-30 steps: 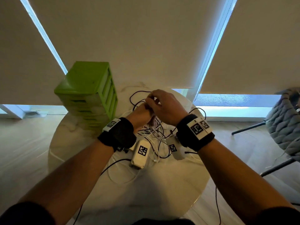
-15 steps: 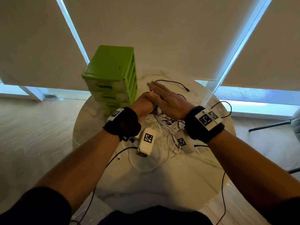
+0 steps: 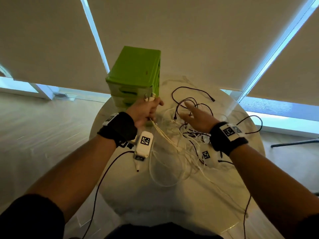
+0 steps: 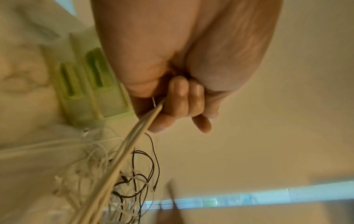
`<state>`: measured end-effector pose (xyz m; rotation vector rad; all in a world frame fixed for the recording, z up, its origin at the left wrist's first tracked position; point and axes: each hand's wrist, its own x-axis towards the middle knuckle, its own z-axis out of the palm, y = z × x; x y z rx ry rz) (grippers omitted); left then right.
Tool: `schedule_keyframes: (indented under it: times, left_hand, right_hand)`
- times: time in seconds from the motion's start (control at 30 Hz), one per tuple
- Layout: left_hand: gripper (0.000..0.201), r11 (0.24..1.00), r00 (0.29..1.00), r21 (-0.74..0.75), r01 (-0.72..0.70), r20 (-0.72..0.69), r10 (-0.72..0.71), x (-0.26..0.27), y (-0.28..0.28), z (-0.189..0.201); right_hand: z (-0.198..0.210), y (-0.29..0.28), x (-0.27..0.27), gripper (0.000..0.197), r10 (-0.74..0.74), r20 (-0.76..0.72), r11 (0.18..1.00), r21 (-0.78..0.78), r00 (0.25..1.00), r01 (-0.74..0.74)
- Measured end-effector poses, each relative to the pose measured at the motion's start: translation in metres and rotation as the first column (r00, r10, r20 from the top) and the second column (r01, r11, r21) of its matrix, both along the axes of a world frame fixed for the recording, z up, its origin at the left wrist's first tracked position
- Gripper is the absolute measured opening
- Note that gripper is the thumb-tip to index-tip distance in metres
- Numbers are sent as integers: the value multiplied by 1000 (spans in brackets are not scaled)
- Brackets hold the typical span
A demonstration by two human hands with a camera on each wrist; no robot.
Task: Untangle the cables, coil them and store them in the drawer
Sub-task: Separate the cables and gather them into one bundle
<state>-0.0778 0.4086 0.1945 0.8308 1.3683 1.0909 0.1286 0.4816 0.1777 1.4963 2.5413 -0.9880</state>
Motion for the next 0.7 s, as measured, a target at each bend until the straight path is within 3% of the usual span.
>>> schedule_keyframes:
  times: [0.1, 0.23, 0.3, 0.4, 0.5, 0.7]
  left_hand:
    - [27, 997, 988, -58, -47, 147, 55, -17, -4, -12]
    - [26, 994, 977, -98, -57, 198, 75, -29, -4, -32]
    - [25, 991, 965, -119, -60, 247, 88, -33, -3, -38]
    - [25, 988, 951, -144, -54, 294, 94, -37, -2, -46]
    - [26, 989, 950, -147, -28, 305, 73, -39, -1, -55]
    - [25, 979, 972, -195, 56, 233, -9, -38, -2, -75]
  right_hand:
    - [-56, 1, 26, 70, 61, 323, 985, -172, 944, -5]
    - [-83, -30, 26, 74, 251, 406, 948, -286, 879, -139]
    - [-83, -30, 22, 72, 259, 397, 940, -314, 881, -134]
    - [-79, -9, 21, 48, 140, 329, 969, -237, 934, -62]
    - [-65, 15, 25, 29, -149, 123, 977, -133, 981, 165]
    - [-61, 39, 27, 32, -441, 88, 880, 237, 893, 411]
